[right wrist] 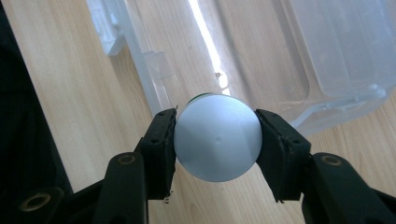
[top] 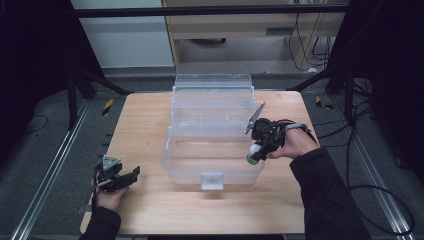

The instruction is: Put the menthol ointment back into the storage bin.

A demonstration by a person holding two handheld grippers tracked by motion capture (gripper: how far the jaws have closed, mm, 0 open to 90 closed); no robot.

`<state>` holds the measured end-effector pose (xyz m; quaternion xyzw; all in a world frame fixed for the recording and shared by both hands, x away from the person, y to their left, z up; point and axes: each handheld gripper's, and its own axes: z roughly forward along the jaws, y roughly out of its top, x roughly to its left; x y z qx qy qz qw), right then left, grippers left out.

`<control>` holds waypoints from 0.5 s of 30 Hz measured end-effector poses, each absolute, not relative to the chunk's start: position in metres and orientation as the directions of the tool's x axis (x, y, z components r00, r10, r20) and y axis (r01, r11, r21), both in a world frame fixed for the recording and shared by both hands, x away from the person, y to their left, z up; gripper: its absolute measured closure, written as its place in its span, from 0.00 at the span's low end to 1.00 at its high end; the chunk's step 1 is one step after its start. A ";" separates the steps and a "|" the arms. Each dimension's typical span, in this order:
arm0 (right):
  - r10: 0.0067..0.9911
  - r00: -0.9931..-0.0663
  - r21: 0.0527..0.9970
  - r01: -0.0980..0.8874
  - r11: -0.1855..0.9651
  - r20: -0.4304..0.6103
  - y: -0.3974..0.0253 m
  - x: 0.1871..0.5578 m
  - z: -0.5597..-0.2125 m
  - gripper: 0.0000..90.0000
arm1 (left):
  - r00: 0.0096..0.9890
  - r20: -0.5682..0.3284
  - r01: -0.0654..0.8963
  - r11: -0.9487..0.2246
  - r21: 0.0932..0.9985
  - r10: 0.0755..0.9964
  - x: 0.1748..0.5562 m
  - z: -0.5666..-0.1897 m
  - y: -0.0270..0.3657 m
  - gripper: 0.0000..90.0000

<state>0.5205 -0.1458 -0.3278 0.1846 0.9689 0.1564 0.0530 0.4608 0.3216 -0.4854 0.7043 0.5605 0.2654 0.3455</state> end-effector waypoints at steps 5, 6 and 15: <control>0.366 -0.929 0.317 0.334 0.887 -0.046 -0.139 0.527 -0.339 0.56 | 0.231 -0.014 0.606 -0.133 0.785 0.973 0.461 -0.485 0.322 0.31; 0.367 -0.929 0.318 0.336 0.887 -0.044 -0.138 0.528 -0.342 0.56 | 0.231 -0.014 0.606 -0.133 0.785 0.973 0.461 -0.485 0.322 0.31; 0.363 -0.931 0.290 0.339 0.895 -0.034 -0.134 0.532 -0.365 0.56 | 0.231 -0.013 0.605 -0.133 0.785 0.973 0.461 -0.485 0.322 0.31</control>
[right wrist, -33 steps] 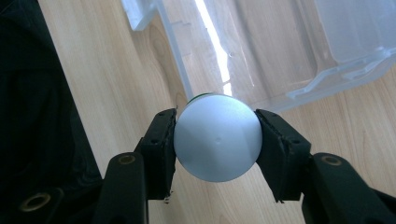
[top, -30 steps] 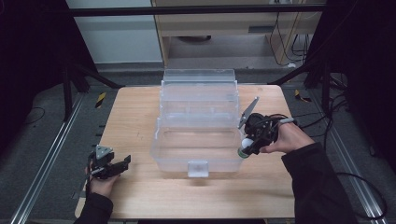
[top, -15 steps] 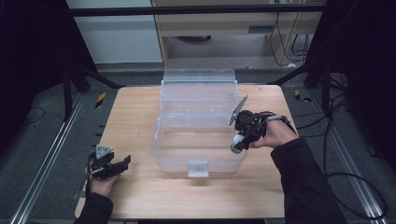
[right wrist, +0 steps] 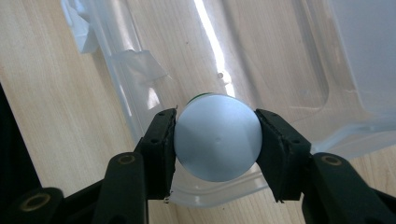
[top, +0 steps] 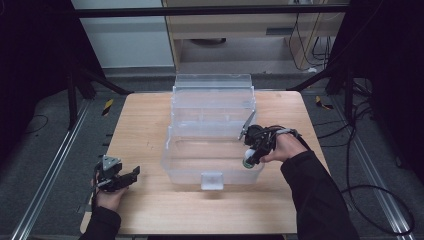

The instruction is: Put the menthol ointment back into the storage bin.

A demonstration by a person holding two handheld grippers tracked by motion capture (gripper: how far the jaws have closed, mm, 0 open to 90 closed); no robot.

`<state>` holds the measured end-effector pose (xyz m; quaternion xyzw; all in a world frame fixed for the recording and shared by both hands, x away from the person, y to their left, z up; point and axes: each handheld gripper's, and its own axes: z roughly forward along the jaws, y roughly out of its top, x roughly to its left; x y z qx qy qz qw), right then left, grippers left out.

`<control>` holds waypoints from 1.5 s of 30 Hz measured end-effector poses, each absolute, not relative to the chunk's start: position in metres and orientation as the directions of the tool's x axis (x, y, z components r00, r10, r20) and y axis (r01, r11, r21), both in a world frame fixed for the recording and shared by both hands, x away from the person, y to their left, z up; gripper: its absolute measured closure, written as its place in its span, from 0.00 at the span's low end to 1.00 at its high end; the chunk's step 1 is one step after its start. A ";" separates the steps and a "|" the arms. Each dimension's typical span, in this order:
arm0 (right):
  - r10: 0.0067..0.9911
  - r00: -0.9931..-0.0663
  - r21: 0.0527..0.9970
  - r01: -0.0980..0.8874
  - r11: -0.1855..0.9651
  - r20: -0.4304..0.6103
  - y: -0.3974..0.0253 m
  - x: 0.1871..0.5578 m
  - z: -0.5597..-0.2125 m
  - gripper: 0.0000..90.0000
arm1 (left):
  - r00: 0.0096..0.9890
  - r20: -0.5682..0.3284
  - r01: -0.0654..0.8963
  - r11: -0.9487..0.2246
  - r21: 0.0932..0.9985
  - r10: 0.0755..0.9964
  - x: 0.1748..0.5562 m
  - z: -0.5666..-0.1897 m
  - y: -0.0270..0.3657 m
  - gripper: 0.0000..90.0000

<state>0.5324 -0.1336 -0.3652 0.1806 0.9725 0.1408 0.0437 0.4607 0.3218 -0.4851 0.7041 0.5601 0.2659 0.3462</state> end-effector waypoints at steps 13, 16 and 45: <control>0.370 -0.929 0.270 0.350 0.897 -0.025 -0.136 0.532 -0.386 0.56 | 0.231 -0.012 0.605 -0.134 0.785 0.973 0.461 -0.485 0.322 0.31; 0.364 -0.931 0.268 0.344 0.900 -0.025 -0.137 0.532 -0.389 0.56 | 0.230 -0.012 0.604 -0.133 0.786 0.973 0.461 -0.485 0.322 0.31; 0.373 -0.928 0.272 0.355 0.894 -0.016 -0.143 0.531 -0.404 0.55 | 0.231 -0.010 0.605 -0.135 0.785 0.973 0.461 -0.485 0.322 0.31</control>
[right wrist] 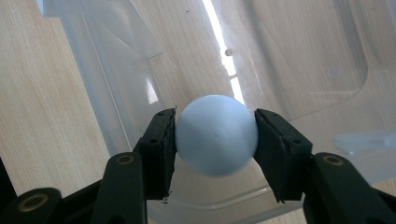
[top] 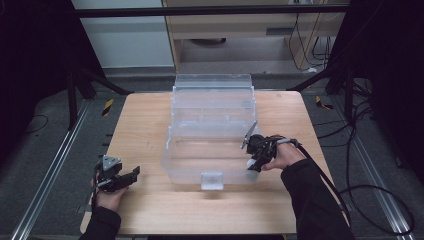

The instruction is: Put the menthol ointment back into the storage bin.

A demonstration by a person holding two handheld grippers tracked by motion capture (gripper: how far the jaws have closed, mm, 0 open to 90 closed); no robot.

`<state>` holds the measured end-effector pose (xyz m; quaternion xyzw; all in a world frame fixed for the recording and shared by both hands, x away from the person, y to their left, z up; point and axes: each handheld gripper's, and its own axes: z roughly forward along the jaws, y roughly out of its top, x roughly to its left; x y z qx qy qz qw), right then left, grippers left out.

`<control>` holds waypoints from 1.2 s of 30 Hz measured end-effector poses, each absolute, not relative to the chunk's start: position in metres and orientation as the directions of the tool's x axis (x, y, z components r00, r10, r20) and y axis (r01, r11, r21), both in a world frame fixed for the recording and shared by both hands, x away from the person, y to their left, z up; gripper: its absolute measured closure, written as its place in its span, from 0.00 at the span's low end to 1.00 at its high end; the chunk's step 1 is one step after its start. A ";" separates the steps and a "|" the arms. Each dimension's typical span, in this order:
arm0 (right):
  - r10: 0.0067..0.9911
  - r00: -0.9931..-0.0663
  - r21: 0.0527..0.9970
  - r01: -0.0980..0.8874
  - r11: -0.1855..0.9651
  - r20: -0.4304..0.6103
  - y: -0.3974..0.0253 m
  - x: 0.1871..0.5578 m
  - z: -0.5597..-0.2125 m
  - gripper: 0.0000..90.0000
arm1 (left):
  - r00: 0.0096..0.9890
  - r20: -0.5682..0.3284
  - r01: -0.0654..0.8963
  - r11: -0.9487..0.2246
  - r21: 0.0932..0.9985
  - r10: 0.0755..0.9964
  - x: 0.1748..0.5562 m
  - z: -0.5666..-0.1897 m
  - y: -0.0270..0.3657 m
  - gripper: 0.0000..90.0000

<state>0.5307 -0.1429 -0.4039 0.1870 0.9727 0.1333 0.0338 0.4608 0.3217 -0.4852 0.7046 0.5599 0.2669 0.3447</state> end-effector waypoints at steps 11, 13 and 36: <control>0.387 -0.922 0.296 0.365 0.882 -0.015 -0.144 0.529 -0.400 0.53 | 0.230 -0.010 0.605 -0.135 0.785 0.973 0.461 -0.485 0.322 0.31; 0.397 -0.918 0.323 0.372 0.870 -0.014 -0.146 0.527 -0.396 0.51 | 0.230 -0.010 0.605 -0.135 0.785 0.973 0.461 -0.485 0.322 0.31; 0.728 -0.683 0.746 0.454 0.487 -0.060 -0.212 0.490 -0.369 0.19 | 0.239 -0.012 0.606 -0.139 0.783 0.971 0.459 -0.485 0.320 0.31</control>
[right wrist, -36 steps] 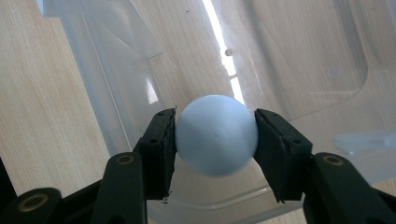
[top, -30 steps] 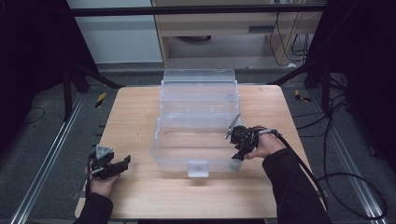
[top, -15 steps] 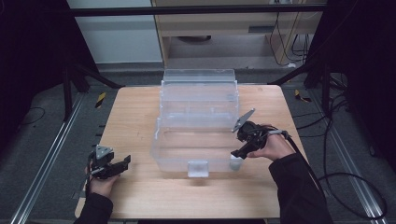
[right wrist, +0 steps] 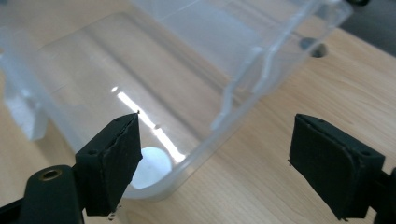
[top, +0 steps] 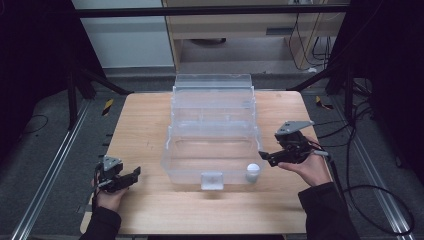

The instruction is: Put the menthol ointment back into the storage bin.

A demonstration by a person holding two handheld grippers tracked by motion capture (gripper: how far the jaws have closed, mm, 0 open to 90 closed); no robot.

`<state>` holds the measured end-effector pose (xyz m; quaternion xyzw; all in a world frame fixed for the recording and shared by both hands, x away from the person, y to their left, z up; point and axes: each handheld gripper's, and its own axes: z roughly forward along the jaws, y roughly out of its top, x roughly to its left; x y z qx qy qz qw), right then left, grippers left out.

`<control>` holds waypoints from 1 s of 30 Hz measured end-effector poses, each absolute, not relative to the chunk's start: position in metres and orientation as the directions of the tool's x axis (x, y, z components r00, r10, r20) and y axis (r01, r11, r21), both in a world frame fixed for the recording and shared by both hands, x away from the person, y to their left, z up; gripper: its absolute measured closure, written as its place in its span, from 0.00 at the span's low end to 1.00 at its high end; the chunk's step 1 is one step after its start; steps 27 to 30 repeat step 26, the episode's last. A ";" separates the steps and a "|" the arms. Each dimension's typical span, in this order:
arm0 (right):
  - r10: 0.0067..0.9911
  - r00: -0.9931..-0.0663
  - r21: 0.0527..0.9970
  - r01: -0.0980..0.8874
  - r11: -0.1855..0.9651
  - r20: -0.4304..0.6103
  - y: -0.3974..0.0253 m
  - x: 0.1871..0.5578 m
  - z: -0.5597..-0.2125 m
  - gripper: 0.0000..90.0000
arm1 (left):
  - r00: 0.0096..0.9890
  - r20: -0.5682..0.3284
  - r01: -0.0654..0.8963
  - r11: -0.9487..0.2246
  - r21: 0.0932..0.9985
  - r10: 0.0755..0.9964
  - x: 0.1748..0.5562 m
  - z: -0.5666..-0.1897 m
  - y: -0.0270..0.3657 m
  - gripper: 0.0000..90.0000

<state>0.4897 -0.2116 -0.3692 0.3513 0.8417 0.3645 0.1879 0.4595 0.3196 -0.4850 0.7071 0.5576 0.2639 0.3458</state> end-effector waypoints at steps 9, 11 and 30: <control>0.820 -0.572 0.831 0.444 0.334 -0.024 -0.248 0.477 -0.399 0.16 | 0.243 -0.013 0.606 -0.141 0.782 0.970 0.459 -0.485 0.318 0.31; 0.830 -0.558 0.835 0.449 0.319 -0.017 -0.252 0.477 -0.406 0.16 | 0.246 -0.013 0.605 -0.143 0.783 0.969 0.458 -0.485 0.318 0.32; 0.914 -0.405 0.828 0.518 0.214 0.017 -0.285 0.476 -0.451 0.16 | 0.245 -0.007 0.601 -0.146 0.786 0.970 0.459 -0.483 0.317 0.48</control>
